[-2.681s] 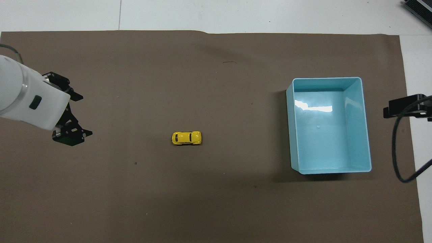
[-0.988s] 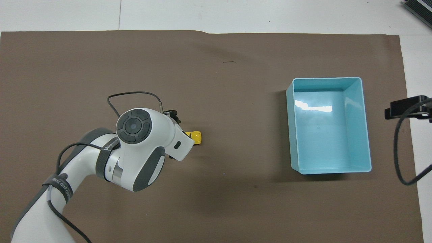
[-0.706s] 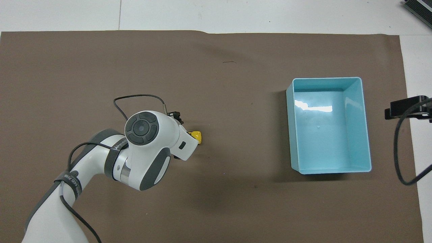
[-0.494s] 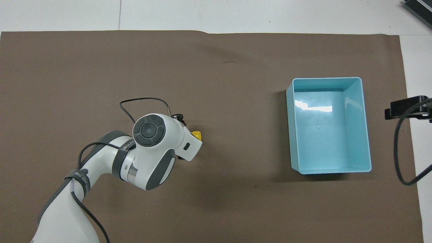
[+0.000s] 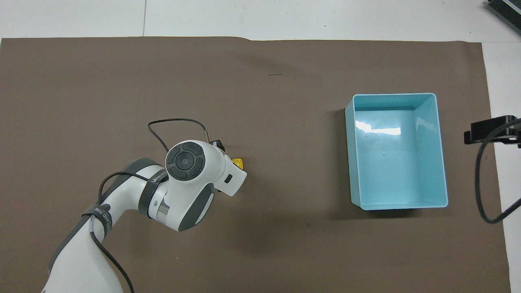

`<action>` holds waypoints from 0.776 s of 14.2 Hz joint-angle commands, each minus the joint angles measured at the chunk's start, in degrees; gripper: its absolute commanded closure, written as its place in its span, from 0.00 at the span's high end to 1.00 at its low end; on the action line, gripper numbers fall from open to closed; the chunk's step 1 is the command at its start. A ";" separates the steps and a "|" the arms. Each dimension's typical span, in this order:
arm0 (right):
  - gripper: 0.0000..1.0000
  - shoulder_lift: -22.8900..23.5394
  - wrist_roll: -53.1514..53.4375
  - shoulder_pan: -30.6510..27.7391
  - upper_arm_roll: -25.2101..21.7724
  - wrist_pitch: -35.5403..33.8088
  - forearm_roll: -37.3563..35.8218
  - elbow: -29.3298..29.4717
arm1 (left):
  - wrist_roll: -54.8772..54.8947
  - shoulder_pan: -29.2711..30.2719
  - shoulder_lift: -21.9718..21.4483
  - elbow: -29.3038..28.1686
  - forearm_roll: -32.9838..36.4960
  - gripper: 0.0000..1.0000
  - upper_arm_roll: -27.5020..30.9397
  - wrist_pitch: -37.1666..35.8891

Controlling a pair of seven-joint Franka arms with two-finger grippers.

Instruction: Wind up and store yellow beetle car

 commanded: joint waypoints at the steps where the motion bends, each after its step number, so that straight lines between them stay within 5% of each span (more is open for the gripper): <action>1: 1.00 -0.95 0.76 -0.45 0.07 -1.00 0.88 -0.52 | -0.48 -0.96 -0.05 -1.46 1.27 0.00 1.19 0.54; 11: 1.00 -0.95 0.76 -0.45 0.07 -0.82 0.88 -0.52 | 7.60 4.40 -0.05 -1.54 1.36 0.00 1.19 -1.04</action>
